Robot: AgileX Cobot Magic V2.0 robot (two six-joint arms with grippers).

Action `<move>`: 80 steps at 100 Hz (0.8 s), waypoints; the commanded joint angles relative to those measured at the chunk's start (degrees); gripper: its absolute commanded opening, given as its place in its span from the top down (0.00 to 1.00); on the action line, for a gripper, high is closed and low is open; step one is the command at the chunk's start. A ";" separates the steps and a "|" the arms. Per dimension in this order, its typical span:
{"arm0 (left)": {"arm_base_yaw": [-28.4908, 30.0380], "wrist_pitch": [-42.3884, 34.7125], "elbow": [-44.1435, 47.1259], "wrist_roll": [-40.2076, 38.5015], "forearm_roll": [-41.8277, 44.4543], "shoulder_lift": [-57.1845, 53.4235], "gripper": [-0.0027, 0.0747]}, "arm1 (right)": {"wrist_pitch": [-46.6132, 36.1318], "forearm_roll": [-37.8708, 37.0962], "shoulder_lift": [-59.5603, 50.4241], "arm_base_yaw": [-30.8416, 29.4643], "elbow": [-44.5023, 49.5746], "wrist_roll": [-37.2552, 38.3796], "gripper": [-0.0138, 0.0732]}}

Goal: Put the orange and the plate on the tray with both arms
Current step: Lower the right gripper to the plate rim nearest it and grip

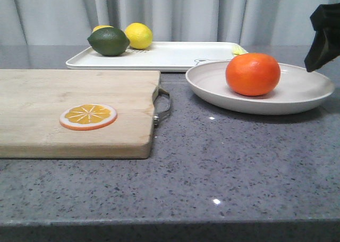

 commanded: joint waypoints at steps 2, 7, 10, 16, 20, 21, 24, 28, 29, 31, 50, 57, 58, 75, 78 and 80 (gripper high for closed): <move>0.02 -4.69 -1.51 -0.52 -0.89 -0.18 0.15 | -4.24 0.75 -0.04 -0.14 -2.00 -0.30 0.14; 0.02 -4.69 -1.51 -0.52 -0.89 -0.18 0.15 | -4.37 0.76 0.44 -0.14 -2.00 -0.30 0.14; 0.02 -4.69 -1.51 -0.52 -0.89 -0.18 0.15 | -4.36 0.81 0.72 -0.14 -2.00 -0.30 0.14; 0.02 -4.69 -1.51 -0.52 -0.89 -0.18 0.15 | -4.36 0.83 1.06 -0.14 -2.00 -0.30 0.14; 0.02 -4.69 -1.51 -0.52 -0.89 -0.18 0.15 | -4.36 0.88 1.27 -0.14 -2.00 -0.30 0.14; 0.02 -4.69 -1.51 -0.52 -0.89 -0.18 0.15 | -4.36 0.88 1.30 -0.14 -2.00 -0.30 0.14; 0.02 -4.69 -1.51 -0.52 -0.89 -0.18 0.15 | -4.36 0.94 1.55 -0.14 -2.00 -0.30 0.14; 0.02 -4.69 -1.51 -0.52 -0.89 -0.18 0.15 | -4.36 1.06 1.79 -0.14 -2.00 -0.30 0.14; 0.02 -4.69 -1.51 -0.52 -0.89 -0.18 0.15 | -4.36 1.16 1.90 -0.14 -2.00 -0.30 0.14; 0.02 -4.69 -1.51 -0.52 -0.89 -0.18 0.15 | -4.36 1.29 2.04 -0.14 -2.00 -0.30 0.14; 0.02 -4.69 -1.51 -0.52 -0.89 -0.18 0.15 | -2.65 2.00 3.57 -0.14 -2.00 -0.30 0.14; 0.02 -4.69 -1.51 -0.52 -0.89 -0.18 0.15 | -2.35 2.22 3.72 -0.14 -2.00 -0.30 0.14; 0.02 -4.69 -1.51 -0.52 -0.89 -0.18 0.15 | -2.35 2.27 3.72 -0.14 -2.00 -0.30 0.14; 0.02 -4.69 -1.51 -0.52 -0.89 -0.18 0.15 | -2.40 4.41 3.72 -0.14 -2.00 -0.30 0.20; 0.02 -4.69 -1.51 -0.52 -0.89 -0.18 0.15 | -2.40 4.68 3.72 -0.14 -2.00 -0.30 0.23; 0.02 -4.69 -1.51 -0.52 -0.89 -0.18 0.15 | -2.40 4.75 3.72 -0.14 -2.00 -0.30 0.24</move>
